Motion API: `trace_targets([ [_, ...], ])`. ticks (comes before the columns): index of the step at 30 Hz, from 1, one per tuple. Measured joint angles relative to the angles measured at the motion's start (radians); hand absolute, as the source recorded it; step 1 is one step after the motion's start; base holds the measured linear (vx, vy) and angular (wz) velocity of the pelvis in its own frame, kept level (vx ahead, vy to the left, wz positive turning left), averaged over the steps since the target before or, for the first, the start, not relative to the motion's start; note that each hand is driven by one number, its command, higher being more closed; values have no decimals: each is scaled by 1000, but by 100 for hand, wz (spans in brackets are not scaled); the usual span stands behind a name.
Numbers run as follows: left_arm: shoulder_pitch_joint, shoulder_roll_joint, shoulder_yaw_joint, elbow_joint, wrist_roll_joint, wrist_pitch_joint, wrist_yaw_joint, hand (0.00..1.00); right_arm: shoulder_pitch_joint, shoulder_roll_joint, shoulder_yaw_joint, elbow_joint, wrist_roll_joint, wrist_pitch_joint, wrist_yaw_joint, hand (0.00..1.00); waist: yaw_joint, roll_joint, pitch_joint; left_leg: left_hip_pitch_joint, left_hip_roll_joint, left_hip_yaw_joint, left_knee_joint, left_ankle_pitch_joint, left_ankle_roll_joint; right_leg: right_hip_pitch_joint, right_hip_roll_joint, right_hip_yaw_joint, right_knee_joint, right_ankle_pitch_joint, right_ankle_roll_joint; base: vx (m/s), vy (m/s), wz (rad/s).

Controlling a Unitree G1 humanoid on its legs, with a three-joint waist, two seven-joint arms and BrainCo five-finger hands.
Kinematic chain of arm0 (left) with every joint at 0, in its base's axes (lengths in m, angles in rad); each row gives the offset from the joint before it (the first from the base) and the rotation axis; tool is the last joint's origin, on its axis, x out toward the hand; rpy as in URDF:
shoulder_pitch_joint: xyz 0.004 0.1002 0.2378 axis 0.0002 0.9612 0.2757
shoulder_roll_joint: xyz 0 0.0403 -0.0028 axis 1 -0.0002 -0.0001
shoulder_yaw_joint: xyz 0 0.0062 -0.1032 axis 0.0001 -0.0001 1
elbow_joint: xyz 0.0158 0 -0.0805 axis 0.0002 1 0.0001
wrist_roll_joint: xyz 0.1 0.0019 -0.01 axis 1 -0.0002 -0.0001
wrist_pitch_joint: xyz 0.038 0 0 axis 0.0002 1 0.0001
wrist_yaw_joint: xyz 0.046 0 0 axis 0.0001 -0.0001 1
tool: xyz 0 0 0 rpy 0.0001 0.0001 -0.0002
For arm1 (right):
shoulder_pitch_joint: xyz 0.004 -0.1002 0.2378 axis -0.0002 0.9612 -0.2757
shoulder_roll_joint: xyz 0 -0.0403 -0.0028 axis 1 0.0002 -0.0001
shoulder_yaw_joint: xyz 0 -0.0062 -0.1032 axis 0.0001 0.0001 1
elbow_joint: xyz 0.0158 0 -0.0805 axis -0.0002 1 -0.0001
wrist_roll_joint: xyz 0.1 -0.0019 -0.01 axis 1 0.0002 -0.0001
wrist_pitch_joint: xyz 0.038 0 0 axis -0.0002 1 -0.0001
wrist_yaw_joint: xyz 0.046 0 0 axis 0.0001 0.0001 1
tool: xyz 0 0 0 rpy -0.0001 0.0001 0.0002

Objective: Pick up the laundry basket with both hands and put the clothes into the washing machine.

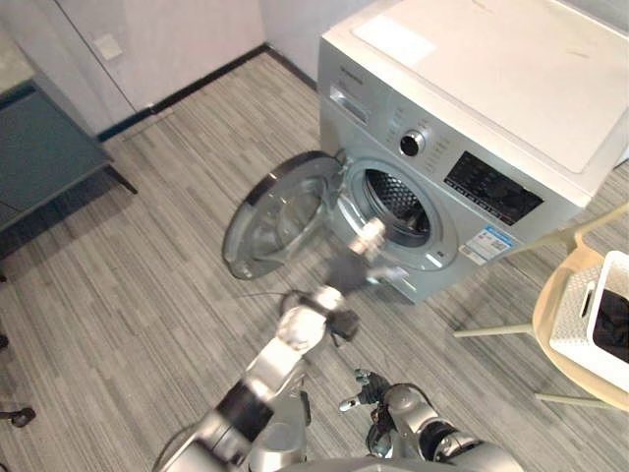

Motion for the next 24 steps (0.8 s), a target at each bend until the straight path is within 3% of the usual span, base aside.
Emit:
trace_targets([
  [2,-125,-78,22,244,34,61,14,0,-58,0,-52,7,-20,25,-40,0,-23,-32,22,-51,1,-8,18,24,23,-48,-3,1,30,2,-2,42,-30,-2],
  [4,-207,-122,130,387,75,61,39,0,-89,-8,-99,8,-6,33,-74,0,-19,-46,40,-79,2,-1,25,24,24,-91,-6,9,48,1,-3,12,-30,-12],
  [6,-291,-112,252,483,97,60,71,0,-131,-16,-110,6,31,31,-106,0,-20,-60,71,-94,5,15,30,22,22,-122,-12,31,57,-1,-4,-36,-16,-25],
  [9,-401,21,408,614,200,56,114,0,-154,-20,-110,-12,97,7,-131,0,-20,-84,92,-147,21,49,37,19,19,-200,-4,71,67,10,-14,-24,-34,-46],
  [11,-434,173,495,671,333,57,147,0,-164,-7,-110,-15,110,-11,-132,0,-24,-110,125,-183,37,74,86,3,33,-237,4,106,69,23,-18,29,-40,-51],
  [12,-434,242,547,680,379,58,162,0,-164,-8,-112,-17,110,-17,-134,0,-27,-121,149,-200,50,88,131,-23,35,-247,9,123,68,30,-20,24,-31,-40],
  [14,-432,300,640,679,408,58,181,0,-142,-11,-133,-33,111,-23,-143,0,-21,-122,176,-222,74,99,200,-65,35,-249,17,138,67,33,-21,44,-40,-32],
  [16,-370,342,796,660,414,57,216,0,-56,-7,-171,-112,131,-28,-149,0,-17,-121,180,-254,124,124,351,-160,35,-246,34,173,68,33,-21,46,11,-52],
  [21,-155,281,978,571,417,54,267,0,50,-18,-251,-283,157,-29,-170,0,-23,-104,187,-223,227,235,560,-306,50,-251,48,257,132,33,-20,28,81,-89],
  [22,-90,242,1010,562,412,50,267,0,78,-21,-275,-345,174,-29,-175,0,-18,-100,189,-186,262,282,604,-342,54,-250,31,227,164,26,-23,1,70,-122],
  [24,37,190,1028,524,375,41,267,0,118,-26,-298,-446,200,-28,-186,0,-22,-94,192,-115,297,342,663,-399,51,-232,-55,128,291,-29,-71,-8,21,-99],
])
